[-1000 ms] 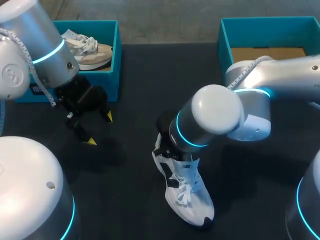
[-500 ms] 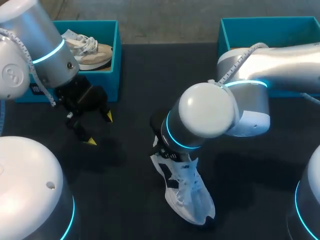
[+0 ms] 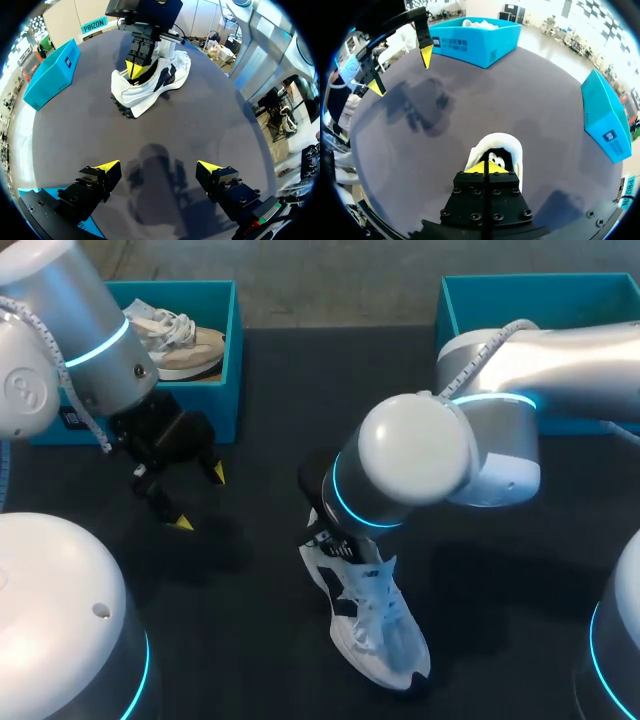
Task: Take the shoe out of the shoebox, open the shoe tongue, remove and reinsert the insole, then place the shoe into the shoebox
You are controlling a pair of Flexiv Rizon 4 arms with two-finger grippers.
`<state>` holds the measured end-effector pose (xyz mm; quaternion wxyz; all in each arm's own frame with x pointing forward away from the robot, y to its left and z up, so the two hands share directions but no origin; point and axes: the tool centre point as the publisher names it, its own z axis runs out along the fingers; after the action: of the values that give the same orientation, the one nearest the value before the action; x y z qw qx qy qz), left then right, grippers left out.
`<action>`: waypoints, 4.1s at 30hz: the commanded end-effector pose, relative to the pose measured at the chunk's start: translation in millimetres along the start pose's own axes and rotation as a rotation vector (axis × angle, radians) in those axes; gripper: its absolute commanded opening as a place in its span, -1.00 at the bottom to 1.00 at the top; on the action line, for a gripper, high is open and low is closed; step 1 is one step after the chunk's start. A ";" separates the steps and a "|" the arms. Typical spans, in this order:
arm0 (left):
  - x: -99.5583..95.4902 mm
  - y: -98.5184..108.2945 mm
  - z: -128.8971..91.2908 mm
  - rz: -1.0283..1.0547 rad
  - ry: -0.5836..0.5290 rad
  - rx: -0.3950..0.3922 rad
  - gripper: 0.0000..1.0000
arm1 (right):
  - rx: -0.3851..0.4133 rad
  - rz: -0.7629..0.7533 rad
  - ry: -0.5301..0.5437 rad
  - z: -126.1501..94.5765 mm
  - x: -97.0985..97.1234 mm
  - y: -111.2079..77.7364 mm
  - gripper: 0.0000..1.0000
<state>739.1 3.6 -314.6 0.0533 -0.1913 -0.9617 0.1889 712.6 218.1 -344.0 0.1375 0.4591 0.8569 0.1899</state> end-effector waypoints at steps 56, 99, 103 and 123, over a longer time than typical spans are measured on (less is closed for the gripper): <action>1.4 -0.1 -0.2 0.000 -0.002 -0.002 1.00 | 0.050 -0.043 0.004 26.1 2.3 -26.3 -1.00; 1.4 -0.1 -0.2 0.000 -0.002 -0.002 1.00 | 0.122 -0.004 0.036 37.6 -4.0 -51.3 -1.00; 1.4 -0.1 -0.2 0.000 -0.002 -0.002 1.00 | 0.102 -0.014 0.026 29.8 -3.6 -44.0 -1.00; 1.4 -0.1 -0.2 0.000 -0.002 -0.002 1.00 | 0.205 0.000 0.035 16.6 -8.7 -40.4 -1.00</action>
<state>739.1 3.7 -314.5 0.0533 -0.1913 -0.9617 0.1888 694.2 193.0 -379.9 0.0779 0.4681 0.8730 0.1129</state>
